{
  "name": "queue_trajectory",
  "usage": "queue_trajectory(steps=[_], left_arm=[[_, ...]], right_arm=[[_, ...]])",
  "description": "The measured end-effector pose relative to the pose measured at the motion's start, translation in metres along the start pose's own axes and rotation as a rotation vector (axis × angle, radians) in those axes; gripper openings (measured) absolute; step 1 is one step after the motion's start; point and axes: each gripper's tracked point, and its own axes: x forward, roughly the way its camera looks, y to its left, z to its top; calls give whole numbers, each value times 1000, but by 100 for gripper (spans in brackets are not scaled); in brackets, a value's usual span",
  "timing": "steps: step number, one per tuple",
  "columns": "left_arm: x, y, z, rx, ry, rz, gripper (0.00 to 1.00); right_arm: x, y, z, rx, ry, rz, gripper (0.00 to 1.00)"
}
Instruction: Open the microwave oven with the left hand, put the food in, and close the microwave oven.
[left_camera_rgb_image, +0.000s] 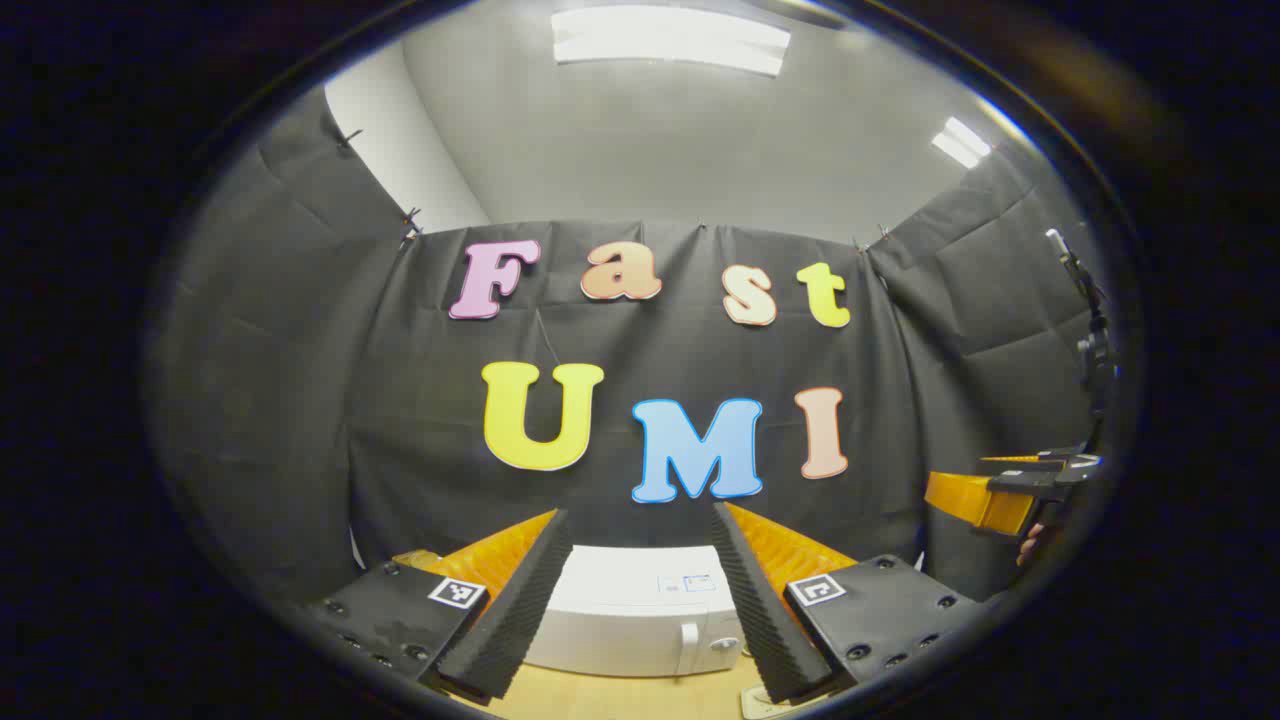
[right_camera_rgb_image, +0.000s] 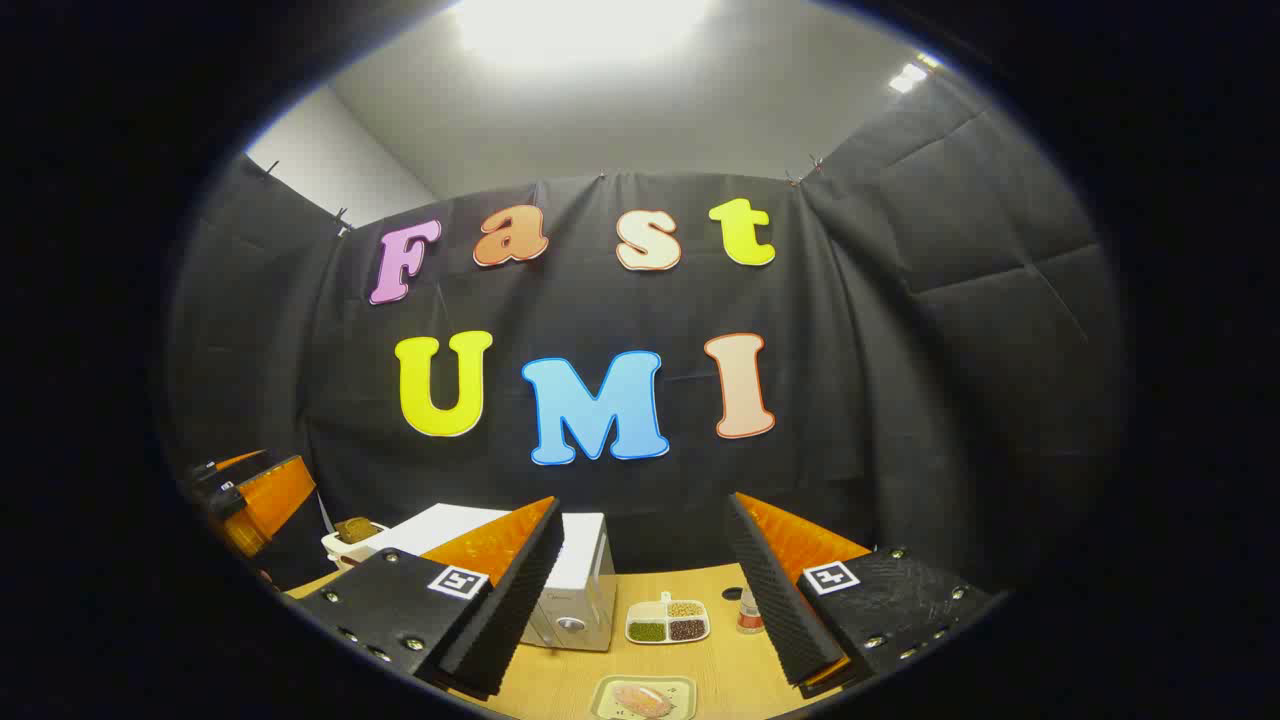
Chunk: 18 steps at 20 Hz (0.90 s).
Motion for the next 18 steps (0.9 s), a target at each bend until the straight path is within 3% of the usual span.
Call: queue_trajectory(steps=[9,18], left_arm=[[18,14,7,-24,6,-55,94],[26,32,6,-67,-16,-122,94]], right_arm=[[1,29,0,-8,13,18,99],[-7,24,10,-6,-26,-91,98]])
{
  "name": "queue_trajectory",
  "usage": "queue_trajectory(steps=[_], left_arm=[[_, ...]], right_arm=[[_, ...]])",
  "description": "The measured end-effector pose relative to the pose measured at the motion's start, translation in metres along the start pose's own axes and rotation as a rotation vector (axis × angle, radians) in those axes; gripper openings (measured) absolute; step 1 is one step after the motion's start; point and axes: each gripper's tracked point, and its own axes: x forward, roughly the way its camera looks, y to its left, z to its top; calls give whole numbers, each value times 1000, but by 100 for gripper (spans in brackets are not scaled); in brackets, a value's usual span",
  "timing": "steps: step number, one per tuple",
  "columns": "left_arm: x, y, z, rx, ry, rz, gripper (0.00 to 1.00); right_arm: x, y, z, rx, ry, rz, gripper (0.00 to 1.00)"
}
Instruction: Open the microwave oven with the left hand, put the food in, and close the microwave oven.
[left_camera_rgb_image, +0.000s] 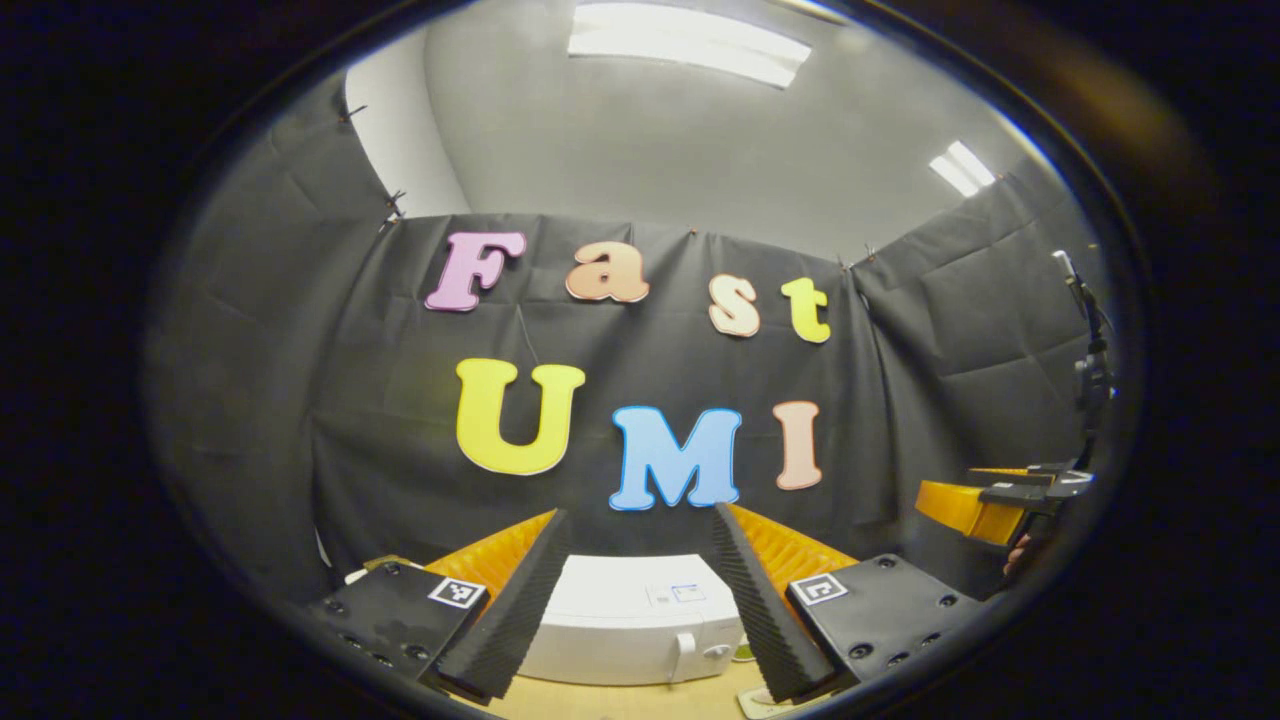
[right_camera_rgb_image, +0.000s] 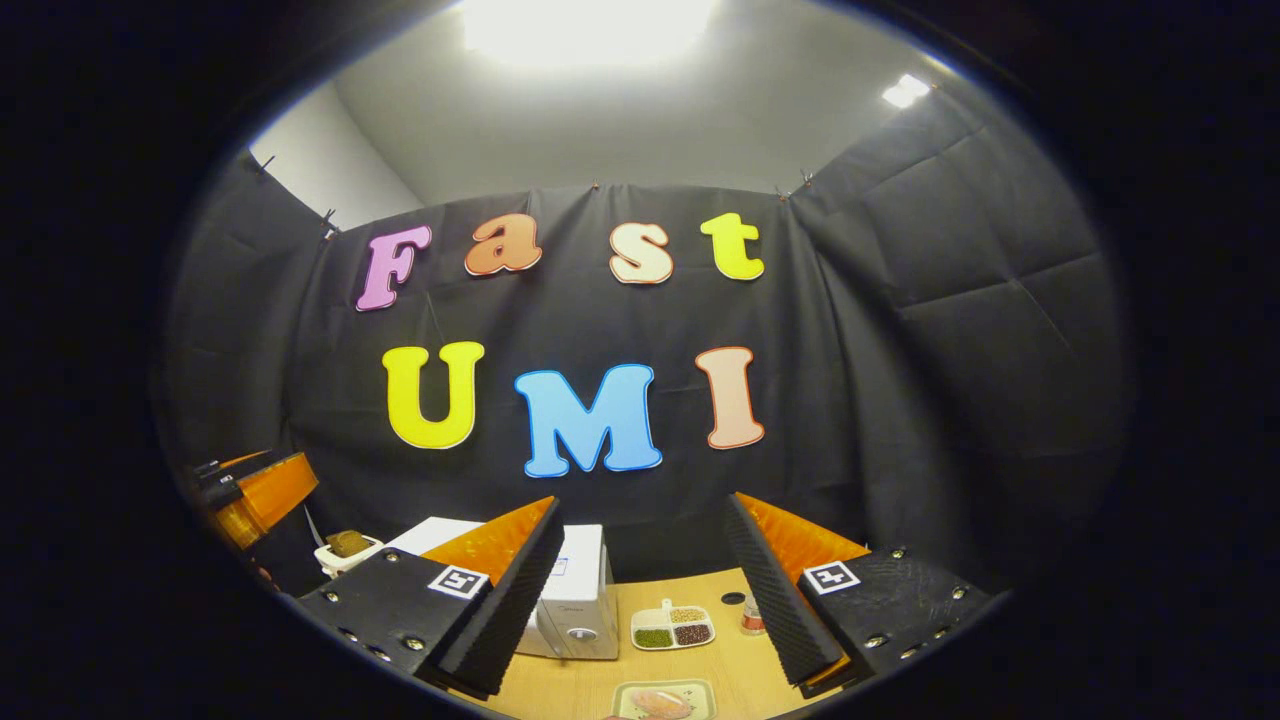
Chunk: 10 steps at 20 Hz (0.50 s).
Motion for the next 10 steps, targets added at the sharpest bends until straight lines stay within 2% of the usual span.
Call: queue_trajectory(steps=[4,6,10], left_arm=[[15,-16,-33,23,14,-19,97],[25,-27,-65,57,49,-24,93],[46,-52,-138,79,118,-24,93]], right_arm=[[3,-8,-7,-12,-3,7,99],[9,-15,-10,-17,-11,14,99],[25,-25,-19,-37,-36,69,99]])
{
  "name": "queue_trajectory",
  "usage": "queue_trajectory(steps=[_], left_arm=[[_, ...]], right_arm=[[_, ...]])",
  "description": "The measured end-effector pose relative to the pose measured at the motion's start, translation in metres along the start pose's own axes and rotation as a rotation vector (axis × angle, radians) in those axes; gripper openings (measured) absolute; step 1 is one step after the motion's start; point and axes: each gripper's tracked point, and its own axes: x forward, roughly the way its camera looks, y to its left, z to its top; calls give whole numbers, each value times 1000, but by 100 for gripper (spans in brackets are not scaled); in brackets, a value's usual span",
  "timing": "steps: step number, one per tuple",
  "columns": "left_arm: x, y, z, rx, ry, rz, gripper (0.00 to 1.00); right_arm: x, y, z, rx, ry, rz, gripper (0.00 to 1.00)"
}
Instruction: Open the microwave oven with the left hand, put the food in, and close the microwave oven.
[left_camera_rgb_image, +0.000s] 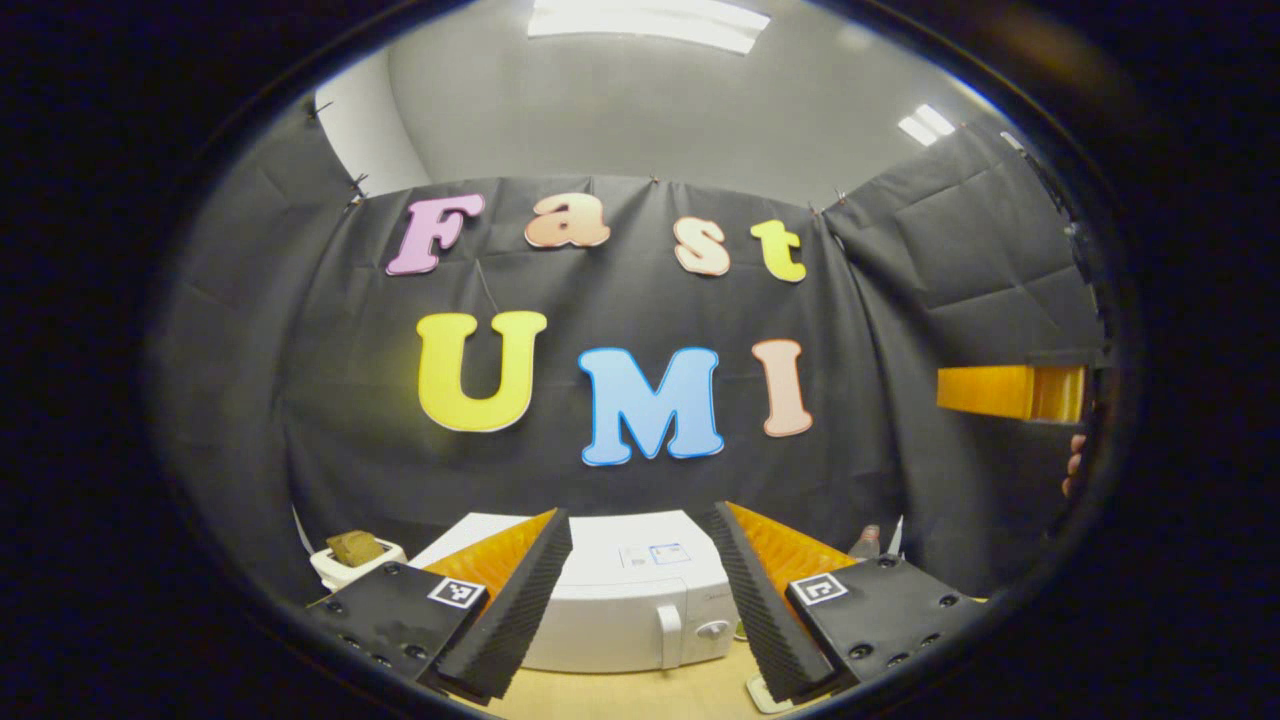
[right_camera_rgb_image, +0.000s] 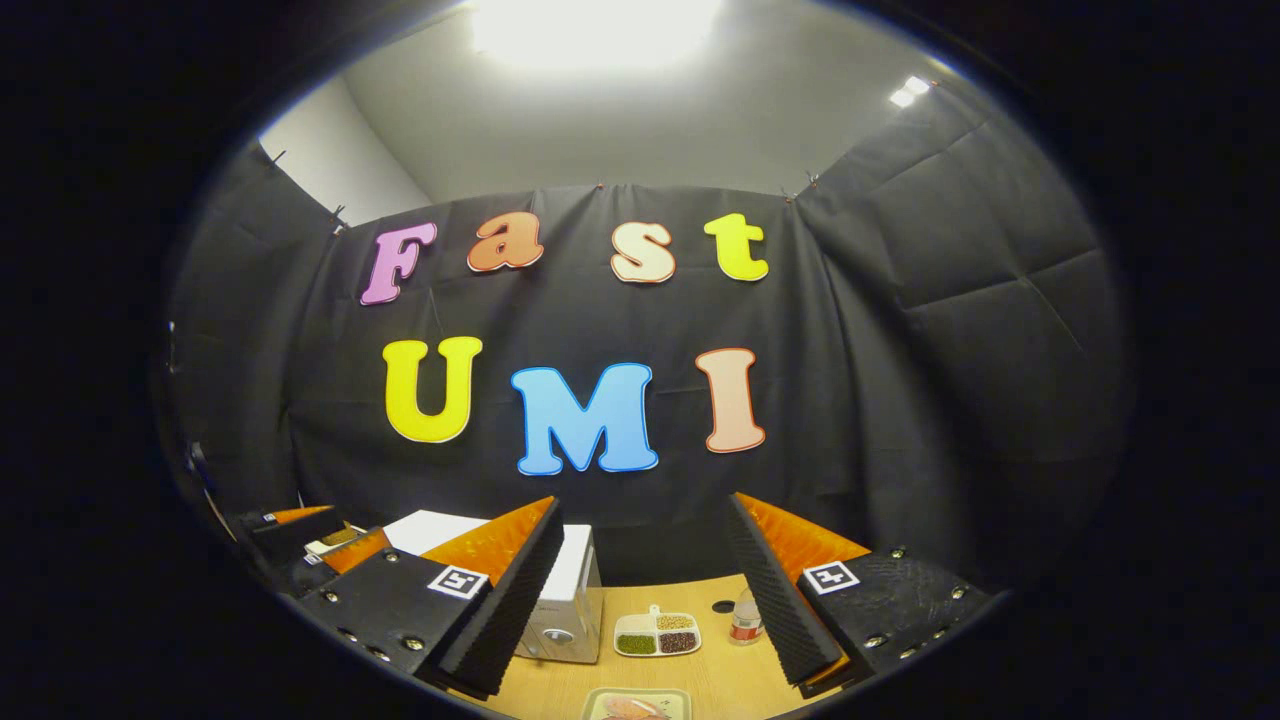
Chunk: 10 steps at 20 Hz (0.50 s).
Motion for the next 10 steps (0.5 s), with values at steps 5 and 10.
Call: queue_trajectory(steps=[5,10], left_arm=[[44,-29,-103,-28,113,-11,95],[72,-32,-193,-42,237,20,94]], right_arm=[[25,-12,-24,-13,37,62,99],[32,-24,-51,-32,109,64,98]])
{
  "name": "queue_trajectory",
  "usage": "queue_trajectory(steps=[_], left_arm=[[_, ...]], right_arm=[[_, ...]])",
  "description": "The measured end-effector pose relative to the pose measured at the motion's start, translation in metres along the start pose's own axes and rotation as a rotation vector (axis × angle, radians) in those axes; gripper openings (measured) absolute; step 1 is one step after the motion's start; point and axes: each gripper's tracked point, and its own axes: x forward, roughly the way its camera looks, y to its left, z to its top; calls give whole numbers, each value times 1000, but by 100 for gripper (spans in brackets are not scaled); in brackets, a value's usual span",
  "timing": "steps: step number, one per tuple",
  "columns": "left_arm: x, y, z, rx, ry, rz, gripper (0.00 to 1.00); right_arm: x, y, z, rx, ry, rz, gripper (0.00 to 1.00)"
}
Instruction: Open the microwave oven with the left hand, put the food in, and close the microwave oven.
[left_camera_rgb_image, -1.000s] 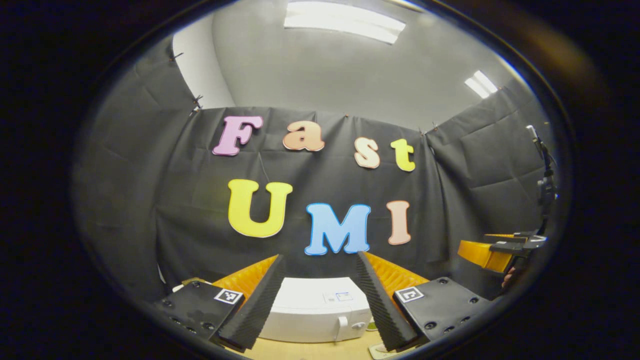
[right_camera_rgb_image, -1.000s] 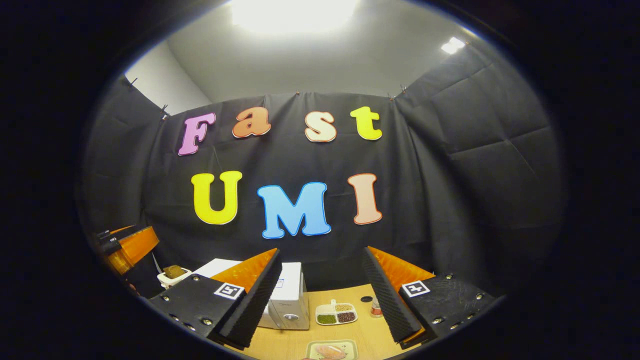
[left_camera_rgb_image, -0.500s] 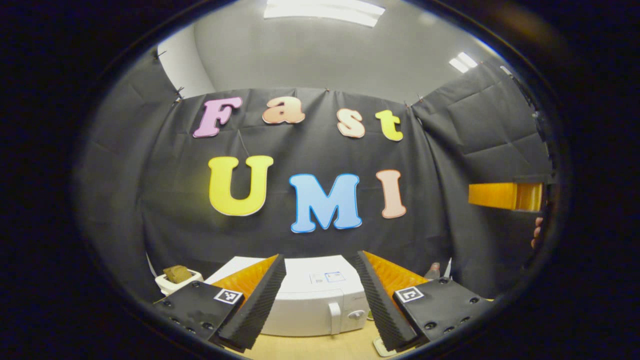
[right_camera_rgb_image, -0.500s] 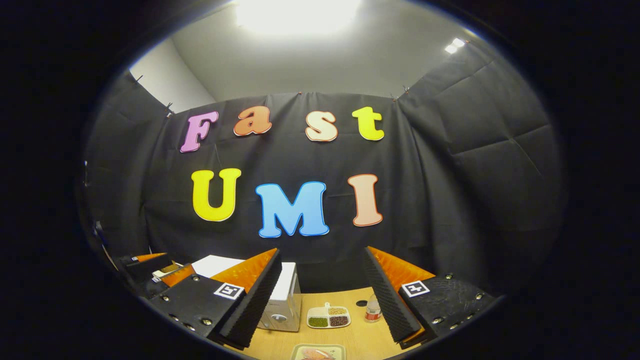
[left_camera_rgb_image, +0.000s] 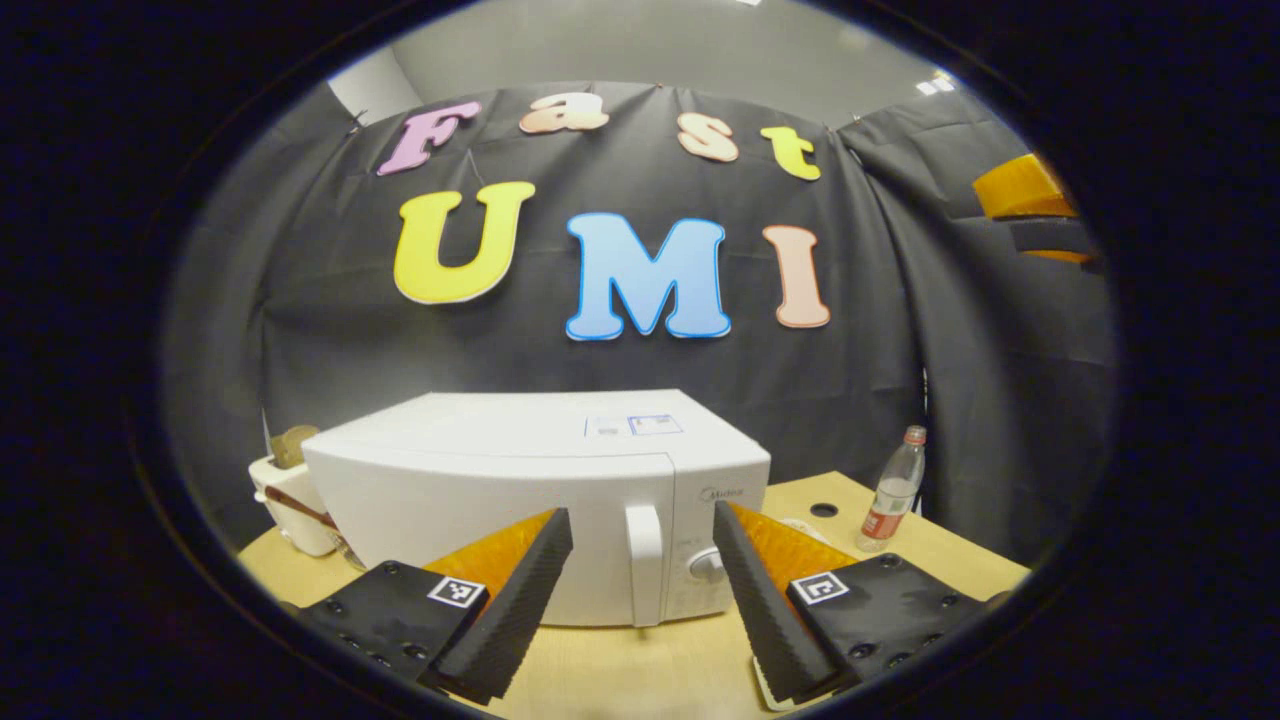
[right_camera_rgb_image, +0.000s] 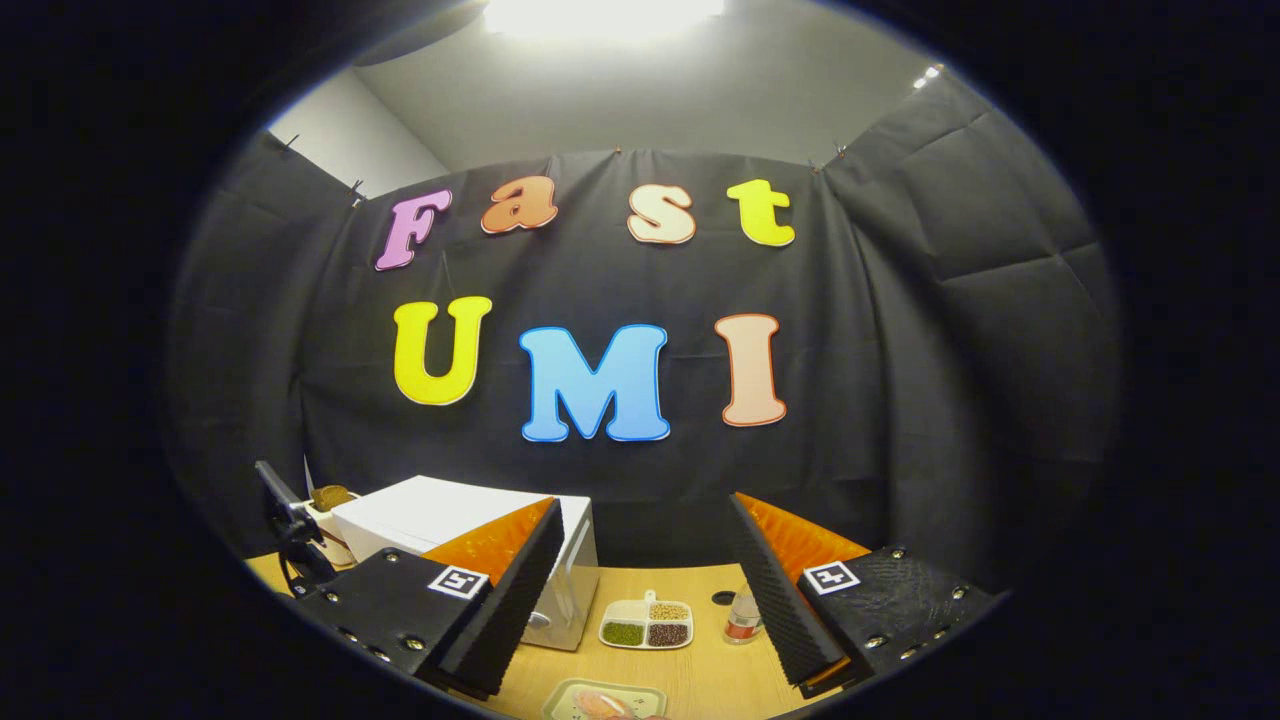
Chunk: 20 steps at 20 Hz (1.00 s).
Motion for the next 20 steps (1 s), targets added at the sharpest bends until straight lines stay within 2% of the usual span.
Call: queue_trajectory(steps=[3,5,7,8,10,11,14,15,18,20], left_arm=[[24,6,-26,13,44,33,95],[40,5,-35,12,60,28,94],[49,5,-46,9,84,30,84],[52,4,-48,-4,94,18,67],[59,-6,-49,5,95,-10,43],[54,-6,-49,25,103,-12,36],[52,-5,-50,22,132,-49,24],[51,-6,-51,34,137,-56,24],[53,-6,-51,57,155,-60,12],[51,-6,-51,49,181,-81,13]], right_arm=[[0,-10,-12,-27,29,-10,99],[0,-17,-19,-27,49,-30,99],[-2,-22,-23,-26,62,-50,99],[-4,-23,-24,-30,66,-57,98],[-6,-22,-27,-40,74,-65,99],[-7,-21,-29,-43,78,-66,99],[-10,-16,-33,-42,90,-66,99],[-11,-14,-34,-40,93,-65,99],[-12,-8,-37,-36,100,-58,99],[-13,-3,-37,-41,97,-50,99]])
